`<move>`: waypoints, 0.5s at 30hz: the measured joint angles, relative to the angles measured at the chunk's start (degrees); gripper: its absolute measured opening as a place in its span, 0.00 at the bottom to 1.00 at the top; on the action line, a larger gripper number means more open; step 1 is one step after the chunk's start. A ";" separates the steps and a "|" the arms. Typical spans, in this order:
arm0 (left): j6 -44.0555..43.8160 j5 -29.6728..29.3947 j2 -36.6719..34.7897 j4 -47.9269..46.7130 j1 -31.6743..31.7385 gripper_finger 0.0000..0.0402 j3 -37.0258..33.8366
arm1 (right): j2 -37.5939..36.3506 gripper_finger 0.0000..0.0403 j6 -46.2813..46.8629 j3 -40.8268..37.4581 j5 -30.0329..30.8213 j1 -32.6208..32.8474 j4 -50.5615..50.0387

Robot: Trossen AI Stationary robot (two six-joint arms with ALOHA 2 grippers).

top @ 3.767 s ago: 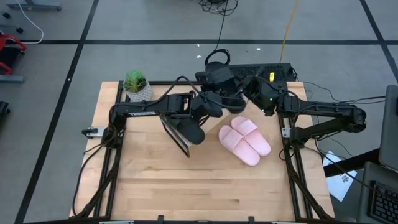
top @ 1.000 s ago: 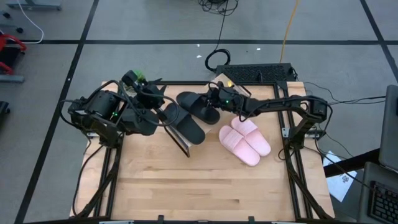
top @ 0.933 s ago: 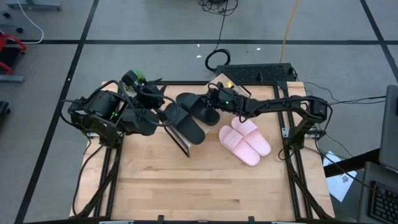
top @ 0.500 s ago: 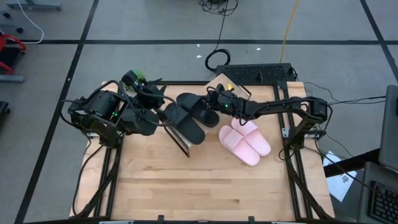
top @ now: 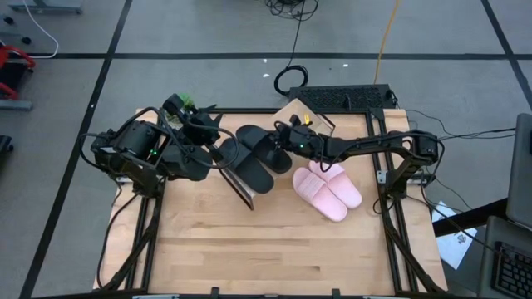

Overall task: Pick and place slides into the shelf
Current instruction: Put the black slide on the shelf

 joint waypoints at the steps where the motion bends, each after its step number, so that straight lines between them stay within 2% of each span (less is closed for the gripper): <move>1: -0.01 0.01 0.00 0.00 0.00 0.28 0.00 | 0.00 0.00 0.01 0.00 0.00 0.10 -0.01; 15: -0.05 0.04 0.00 0.00 0.00 0.28 0.00 | -0.07 0.01 0.01 0.11 0.94 2.45 -2.49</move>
